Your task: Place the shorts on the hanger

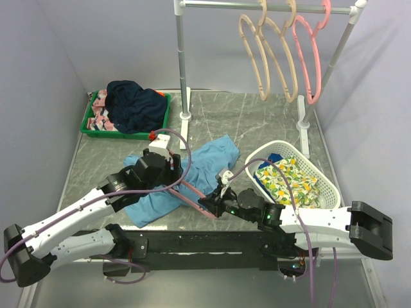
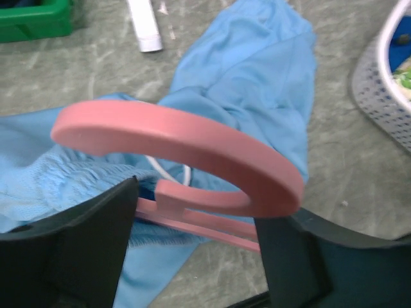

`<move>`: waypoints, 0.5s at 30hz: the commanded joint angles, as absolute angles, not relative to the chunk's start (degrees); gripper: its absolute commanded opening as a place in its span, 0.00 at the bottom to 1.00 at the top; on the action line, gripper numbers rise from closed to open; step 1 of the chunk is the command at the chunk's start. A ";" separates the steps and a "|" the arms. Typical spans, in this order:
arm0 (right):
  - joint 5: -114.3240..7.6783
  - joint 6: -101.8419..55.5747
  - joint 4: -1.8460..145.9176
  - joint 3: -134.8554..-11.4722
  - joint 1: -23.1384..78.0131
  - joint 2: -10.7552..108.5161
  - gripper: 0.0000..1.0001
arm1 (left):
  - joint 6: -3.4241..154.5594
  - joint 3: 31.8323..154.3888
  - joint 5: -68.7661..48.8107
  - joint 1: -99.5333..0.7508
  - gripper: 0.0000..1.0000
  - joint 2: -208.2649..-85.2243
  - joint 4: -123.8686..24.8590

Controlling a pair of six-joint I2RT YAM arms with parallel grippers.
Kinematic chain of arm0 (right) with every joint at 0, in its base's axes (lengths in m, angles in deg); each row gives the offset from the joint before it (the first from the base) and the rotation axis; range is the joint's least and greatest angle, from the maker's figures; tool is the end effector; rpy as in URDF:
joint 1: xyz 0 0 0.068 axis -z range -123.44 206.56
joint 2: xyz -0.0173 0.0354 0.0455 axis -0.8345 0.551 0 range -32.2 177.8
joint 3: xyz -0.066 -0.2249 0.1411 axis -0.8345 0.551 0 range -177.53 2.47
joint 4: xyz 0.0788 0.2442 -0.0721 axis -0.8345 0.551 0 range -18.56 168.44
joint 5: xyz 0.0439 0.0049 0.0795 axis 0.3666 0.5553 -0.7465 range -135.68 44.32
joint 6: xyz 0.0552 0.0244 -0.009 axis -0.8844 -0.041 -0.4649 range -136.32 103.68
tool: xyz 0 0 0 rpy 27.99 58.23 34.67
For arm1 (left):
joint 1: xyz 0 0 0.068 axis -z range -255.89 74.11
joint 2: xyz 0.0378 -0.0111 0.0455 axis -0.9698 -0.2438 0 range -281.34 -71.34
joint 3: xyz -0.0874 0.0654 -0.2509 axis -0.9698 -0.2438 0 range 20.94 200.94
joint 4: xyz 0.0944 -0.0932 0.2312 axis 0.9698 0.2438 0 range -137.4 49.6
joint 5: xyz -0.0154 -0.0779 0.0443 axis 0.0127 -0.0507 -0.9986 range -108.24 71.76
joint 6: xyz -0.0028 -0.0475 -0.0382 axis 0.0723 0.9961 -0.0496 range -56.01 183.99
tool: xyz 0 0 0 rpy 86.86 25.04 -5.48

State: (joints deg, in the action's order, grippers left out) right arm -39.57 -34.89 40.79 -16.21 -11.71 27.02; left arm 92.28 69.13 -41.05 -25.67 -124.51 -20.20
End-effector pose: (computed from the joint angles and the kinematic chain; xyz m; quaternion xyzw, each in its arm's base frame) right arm 0.0902 0.2132 0.2033 -0.2901 0.7079 0.4121 0.4948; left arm 0.1506 -0.1532 0.3016 0.0693 0.8607 -0.1658 0.4764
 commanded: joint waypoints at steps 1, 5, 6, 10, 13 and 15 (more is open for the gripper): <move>-40.76 -34.86 33.82 -17.48 -12.08 26.77 0.00 | 91.58 70.42 -48.03 -24.83 0.80 -125.83 -19.72; -41.28 -35.30 34.08 -17.83 -12.08 26.86 0.00 | 93.43 68.59 -49.80 -24.65 0.72 -125.22 -26.00; -41.55 -35.30 34.61 -18.18 -11.99 26.78 0.00 | 93.52 67.53 -49.44 -24.56 0.70 -124.95 -28.22; -42.34 -34.69 37.94 -19.85 -12.08 27.04 0.00 | 92.47 62.35 -49.70 -24.47 0.50 -123.02 -35.88; -41.82 -34.51 39.09 -20.29 -11.90 26.69 0.00 | 92.73 59.88 -51.28 -24.39 0.31 -121.18 -37.56; -41.03 -35.12 40.15 -20.82 -11.99 26.51 0.00 | 92.90 59.18 -51.72 -24.47 0.16 -119.60 -37.64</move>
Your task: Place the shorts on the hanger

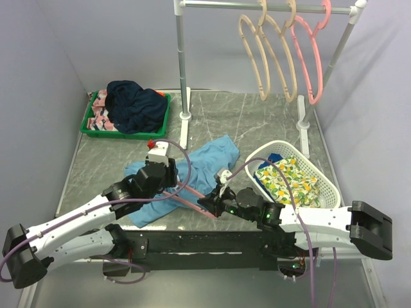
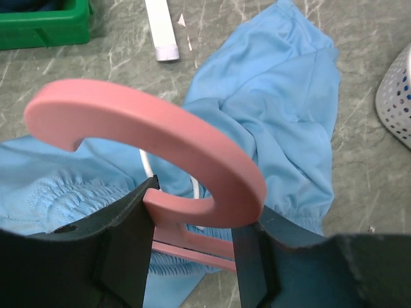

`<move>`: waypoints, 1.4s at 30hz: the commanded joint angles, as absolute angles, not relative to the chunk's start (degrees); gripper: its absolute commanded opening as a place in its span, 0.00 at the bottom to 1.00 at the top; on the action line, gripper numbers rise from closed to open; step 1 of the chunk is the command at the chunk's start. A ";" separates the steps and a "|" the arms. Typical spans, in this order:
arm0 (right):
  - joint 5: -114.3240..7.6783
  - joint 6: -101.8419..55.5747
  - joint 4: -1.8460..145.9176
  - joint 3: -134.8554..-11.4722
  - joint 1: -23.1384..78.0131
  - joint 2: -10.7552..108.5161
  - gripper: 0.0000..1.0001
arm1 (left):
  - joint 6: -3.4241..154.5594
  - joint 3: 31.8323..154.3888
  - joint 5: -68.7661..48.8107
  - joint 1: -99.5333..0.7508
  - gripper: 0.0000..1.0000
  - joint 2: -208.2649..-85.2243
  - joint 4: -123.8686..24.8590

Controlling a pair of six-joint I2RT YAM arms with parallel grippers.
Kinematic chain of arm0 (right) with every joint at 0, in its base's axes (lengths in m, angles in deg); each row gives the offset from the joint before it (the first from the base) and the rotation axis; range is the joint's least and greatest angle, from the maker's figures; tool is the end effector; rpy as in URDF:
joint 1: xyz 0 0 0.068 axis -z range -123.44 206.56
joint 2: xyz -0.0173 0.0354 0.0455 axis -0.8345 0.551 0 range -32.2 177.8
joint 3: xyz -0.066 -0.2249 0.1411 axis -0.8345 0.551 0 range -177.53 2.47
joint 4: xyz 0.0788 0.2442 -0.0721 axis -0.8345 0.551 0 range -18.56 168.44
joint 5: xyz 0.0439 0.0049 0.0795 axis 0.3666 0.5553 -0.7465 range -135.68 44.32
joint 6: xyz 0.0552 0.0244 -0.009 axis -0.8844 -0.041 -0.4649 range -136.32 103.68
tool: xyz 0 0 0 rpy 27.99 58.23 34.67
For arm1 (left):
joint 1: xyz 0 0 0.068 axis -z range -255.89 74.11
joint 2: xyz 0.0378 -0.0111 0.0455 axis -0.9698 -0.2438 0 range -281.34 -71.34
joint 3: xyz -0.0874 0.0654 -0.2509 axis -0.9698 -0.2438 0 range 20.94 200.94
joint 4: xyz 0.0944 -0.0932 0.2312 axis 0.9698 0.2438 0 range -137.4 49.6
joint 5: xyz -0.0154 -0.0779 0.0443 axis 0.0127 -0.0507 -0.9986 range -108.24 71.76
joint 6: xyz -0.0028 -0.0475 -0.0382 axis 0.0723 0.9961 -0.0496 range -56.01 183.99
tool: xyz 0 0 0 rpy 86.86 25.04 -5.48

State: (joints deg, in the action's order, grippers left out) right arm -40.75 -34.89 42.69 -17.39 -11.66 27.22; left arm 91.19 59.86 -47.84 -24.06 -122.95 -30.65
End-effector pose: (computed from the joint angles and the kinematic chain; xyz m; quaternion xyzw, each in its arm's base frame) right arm 0.0904 0.2158 0.2058 -0.2984 0.7102 0.4135 0.4855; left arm 0.1488 -0.1527 0.2687 0.0522 0.8432 -0.1399 0.5164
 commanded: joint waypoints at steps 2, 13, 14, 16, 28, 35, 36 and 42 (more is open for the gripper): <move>-39.80 -35.57 42.08 -21.87 -11.90 26.69 0.00 | 92.73 58.74 -52.34 -24.47 0.01 -118.28 -37.82; -20.12 -52.68 61.38 -19.60 -11.29 10.20 0.95 | 93.25 56.89 -54.89 -23.42 0.01 -118.80 -38.35; -20.19 -54.18 61.94 -18.81 -10.85 8.34 0.95 | 93.34 56.28 -54.98 -23.33 0.01 -118.28 -38.52; -19.14 -58.32 62.82 -15.56 -10.32 2.55 0.95 | 93.43 55.49 -55.15 -23.16 0.01 -117.66 -38.61; -30.73 -65.45 50.45 -8.43 -4.43 17.93 0.63 | 94.14 54.34 -55.86 -22.98 0.01 -114.41 -39.31; -31.80 -63.43 42.79 -12.55 -7.50 35.20 0.64 | 94.57 54.87 -56.29 -22.89 0.01 -114.58 -38.44; -30.84 -62.99 42.88 -14.04 -8.73 36.17 0.64 | 94.49 54.95 -56.21 -22.98 0.01 -114.75 -38.52; -28.63 -62.64 42.96 -15.98 -11.02 39.96 0.66 | 94.75 55.13 -55.86 -22.89 0.01 -114.84 -38.26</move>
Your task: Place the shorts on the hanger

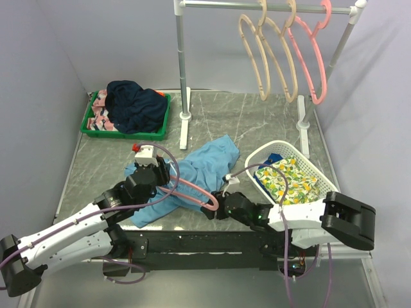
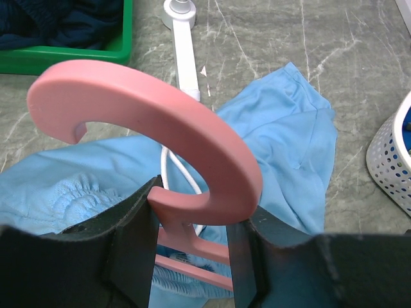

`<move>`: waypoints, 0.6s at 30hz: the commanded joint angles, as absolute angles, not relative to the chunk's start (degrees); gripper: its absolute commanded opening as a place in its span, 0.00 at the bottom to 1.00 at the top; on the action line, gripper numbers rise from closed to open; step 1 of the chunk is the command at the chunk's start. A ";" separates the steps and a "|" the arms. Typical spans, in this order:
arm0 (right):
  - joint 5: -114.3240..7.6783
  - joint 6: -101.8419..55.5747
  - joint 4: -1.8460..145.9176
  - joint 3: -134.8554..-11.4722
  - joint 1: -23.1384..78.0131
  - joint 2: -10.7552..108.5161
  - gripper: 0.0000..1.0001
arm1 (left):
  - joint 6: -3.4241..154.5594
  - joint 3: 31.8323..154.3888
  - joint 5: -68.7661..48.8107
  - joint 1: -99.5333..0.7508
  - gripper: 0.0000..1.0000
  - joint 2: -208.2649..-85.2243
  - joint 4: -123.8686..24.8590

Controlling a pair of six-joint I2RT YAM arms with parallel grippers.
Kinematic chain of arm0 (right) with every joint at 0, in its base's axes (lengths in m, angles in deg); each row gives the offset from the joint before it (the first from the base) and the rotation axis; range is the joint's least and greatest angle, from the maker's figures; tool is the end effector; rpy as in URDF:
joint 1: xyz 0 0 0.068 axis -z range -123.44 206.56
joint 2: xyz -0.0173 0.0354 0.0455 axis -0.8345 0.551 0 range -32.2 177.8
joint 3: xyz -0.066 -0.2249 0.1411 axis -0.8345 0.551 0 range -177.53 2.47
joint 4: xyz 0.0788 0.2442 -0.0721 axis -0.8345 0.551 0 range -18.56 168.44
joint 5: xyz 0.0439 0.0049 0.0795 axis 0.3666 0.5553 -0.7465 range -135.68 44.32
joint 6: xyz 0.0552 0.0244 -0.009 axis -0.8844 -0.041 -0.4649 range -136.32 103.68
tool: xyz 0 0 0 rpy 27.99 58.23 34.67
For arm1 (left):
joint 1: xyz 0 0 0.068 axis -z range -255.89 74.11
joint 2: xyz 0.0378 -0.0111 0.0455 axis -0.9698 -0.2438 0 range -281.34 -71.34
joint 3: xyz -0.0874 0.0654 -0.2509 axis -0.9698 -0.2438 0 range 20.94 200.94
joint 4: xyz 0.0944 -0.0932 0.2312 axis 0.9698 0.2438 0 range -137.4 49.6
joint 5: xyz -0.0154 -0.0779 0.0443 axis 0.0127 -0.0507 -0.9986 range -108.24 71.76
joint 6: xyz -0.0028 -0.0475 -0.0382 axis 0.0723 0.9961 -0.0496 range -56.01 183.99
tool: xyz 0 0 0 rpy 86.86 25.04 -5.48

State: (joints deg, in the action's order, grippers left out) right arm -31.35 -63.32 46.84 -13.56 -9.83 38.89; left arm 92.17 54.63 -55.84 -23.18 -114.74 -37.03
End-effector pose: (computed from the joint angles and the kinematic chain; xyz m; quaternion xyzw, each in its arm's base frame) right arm 0.1019 0.2051 0.1331 -0.0840 0.8593 0.3524 0.3610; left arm 0.1361 -0.1327 0.2745 -0.0157 0.7974 -0.1508 0.5841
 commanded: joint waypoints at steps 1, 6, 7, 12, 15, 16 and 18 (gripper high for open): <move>-27.85 -62.81 44.01 -16.51 -11.72 40.91 0.66 | 94.66 55.13 -56.03 -22.98 0.01 -114.76 -38.17; -28.02 -63.60 43.40 -18.18 -11.99 44.87 0.66 | 95.01 55.22 -55.86 -22.98 0.01 -115.02 -38.08; -27.75 -63.87 44.45 -18.62 -11.90 46.27 0.65 | 94.93 55.22 -55.94 -22.98 0.01 -115.02 -38.08; -25.04 -64.39 47.44 -20.20 -11.99 47.34 0.53 | 94.93 54.96 -56.29 -22.98 0.01 -114.93 -38.26; -22.41 -65.53 51.39 -20.38 -11.99 44.54 0.27 | 95.01 54.52 -57.61 -22.98 0.01 -114.49 -38.43; -21.96 -65.80 53.84 -20.38 -11.73 42.35 0.21 | 95.01 53.91 -58.05 -22.98 0.01 -114.23 -38.70; -22.13 -65.98 56.75 -21.25 -10.77 40.06 0.05 | 95.54 53.11 -59.72 -22.98 0.01 -113.44 -39.58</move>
State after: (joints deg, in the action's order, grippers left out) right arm -26.50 -64.68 50.91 -18.70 -11.71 45.40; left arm 92.37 54.57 -56.72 -23.18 -114.74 -37.29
